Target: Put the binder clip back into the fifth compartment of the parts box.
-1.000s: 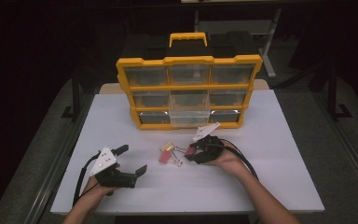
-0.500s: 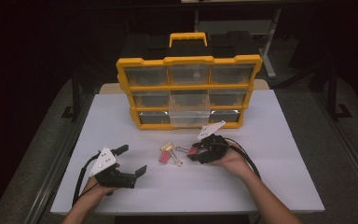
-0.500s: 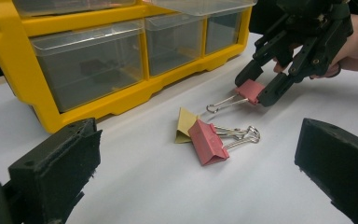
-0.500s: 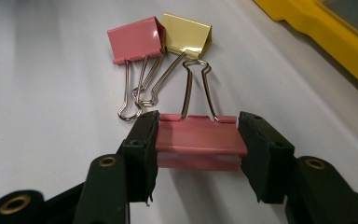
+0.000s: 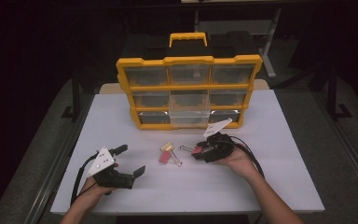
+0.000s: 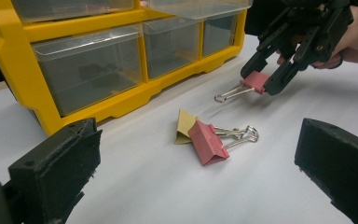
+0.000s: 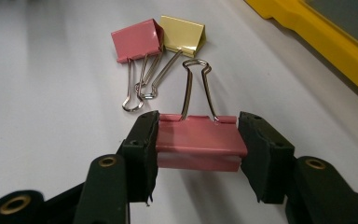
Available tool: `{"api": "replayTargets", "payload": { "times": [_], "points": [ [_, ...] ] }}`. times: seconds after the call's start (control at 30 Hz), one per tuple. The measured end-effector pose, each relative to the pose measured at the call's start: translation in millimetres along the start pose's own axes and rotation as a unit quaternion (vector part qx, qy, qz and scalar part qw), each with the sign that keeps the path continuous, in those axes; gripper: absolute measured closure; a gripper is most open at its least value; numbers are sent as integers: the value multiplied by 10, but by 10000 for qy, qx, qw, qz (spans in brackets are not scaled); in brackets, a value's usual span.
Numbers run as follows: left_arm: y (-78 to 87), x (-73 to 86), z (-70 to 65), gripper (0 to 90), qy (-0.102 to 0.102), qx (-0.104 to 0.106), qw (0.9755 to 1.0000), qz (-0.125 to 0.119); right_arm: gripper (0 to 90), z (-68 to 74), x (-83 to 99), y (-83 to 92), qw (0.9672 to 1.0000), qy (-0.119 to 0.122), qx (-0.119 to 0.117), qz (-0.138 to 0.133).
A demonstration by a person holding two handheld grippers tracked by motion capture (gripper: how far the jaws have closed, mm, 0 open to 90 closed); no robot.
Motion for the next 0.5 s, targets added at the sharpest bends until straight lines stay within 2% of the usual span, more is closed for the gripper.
{"api": "replayTargets", "payload": {
  "times": [0.1,0.13,0.17,0.2,0.23,0.27,0.3,0.47,0.5],
  "points": [
    [1,2,0,0,-4,6,10000,7,489,3,2,38,9999,-104,-105,-40],
    [2,3,0,0,-13,6,10000,15,489,-20,12,45,10000,-54,-76,-21],
    [1,3,-1,0,-11,8,10000,11,489,-13,11,58,9998,-128,-121,-33],
    [2,4,-3,0,-13,11,10000,13,489,-35,19,66,9999,-66,-100,-21],
    [2,5,-3,0,-16,12,10000,8,489,-26,17,77,9998,-141,-165,-28],
    [3,7,-3,0,-17,14,10000,20,489,-53,26,86,9999,-78,-120,8],
    [5,7,-2,0,-18,19,10000,22,489,-42,25,96,9998,-138,-162,11],
    [8,4,1,0,-79,26,10000,45,489,-85,33,177,9999,-130,-102,6],
    [6,4,-3,0,-76,36,10000,35,489,-74,34,194,9998,-161,-152,8]
  ]
}}
Point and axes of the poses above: each handheld gripper's, and its own axes: y roughly backward along the jaws, x roughly out of its underside, z roughly to its left, the point moved 9 cm from there along -y, roughly forward along the jaws, and after that the axes turned 6 degrees about z, right-handed, at the moved point
